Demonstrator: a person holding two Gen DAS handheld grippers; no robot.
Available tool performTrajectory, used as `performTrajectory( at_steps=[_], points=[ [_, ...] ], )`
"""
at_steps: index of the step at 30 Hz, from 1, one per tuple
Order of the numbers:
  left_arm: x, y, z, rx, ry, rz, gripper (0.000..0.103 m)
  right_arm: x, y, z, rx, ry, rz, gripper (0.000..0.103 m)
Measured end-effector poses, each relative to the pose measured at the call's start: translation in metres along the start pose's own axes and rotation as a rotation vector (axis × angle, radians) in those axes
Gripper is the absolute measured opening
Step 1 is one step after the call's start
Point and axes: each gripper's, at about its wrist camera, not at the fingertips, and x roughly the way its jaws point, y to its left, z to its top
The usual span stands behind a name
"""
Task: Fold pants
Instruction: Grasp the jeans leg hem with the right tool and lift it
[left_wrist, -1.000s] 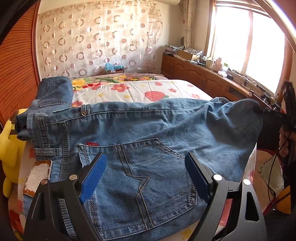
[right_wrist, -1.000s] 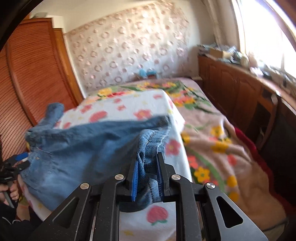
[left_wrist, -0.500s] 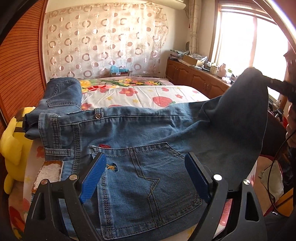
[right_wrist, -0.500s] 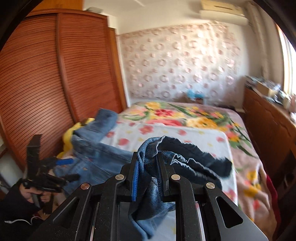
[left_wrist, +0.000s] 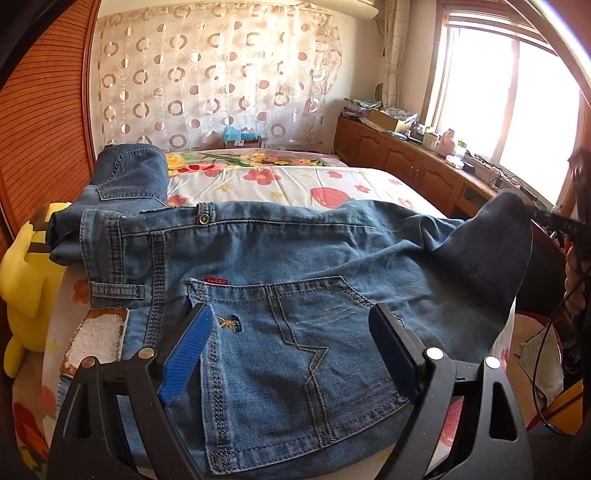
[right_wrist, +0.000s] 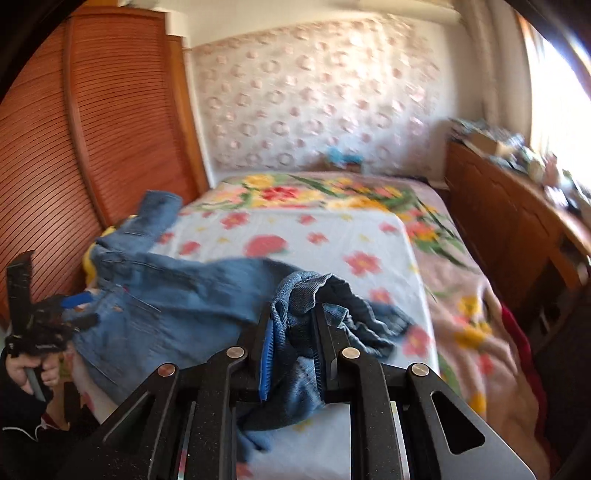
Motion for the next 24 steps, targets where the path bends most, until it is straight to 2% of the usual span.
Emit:
performTrajectory(
  at_steps=[5, 12, 17, 18, 19, 20, 24],
  points=[
    [0.002, -0.003, -0.001, 0.006, 0.004, -0.006, 0.087, 0.005, -0.031, -0.013, 0.12, 0.061, -0.045, 0.032],
    [0.003, -0.004, -0.001, 0.017, 0.005, -0.003, 0.087, 0.013, -0.04, 0.008, 0.196, 0.064, -0.008, 0.035],
    [0.004, 0.0, -0.003, 0.004, 0.007, 0.001, 0.087, 0.019, -0.046, 0.016, 0.193, 0.056, 0.015, 0.035],
    [0.004, 0.0, -0.003, 0.003, 0.007, 0.001, 0.087, 0.014, -0.056, 0.005, 0.185, 0.051, 0.024, 0.028],
    [0.004, 0.001, -0.003, 0.002, 0.008, 0.001, 0.087, 0.015, -0.055, 0.004, 0.17, 0.039, 0.029, 0.016],
    [0.004, 0.001, -0.003, 0.002, 0.008, 0.001, 0.087, 0.016, -0.052, 0.004, 0.143, 0.038, 0.037, 0.01],
    [0.001, 0.001, -0.004, -0.001, 0.004, 0.0, 0.087, 0.014, -0.035, 0.01, 0.072, 0.027, 0.062, 0.007]
  ],
)
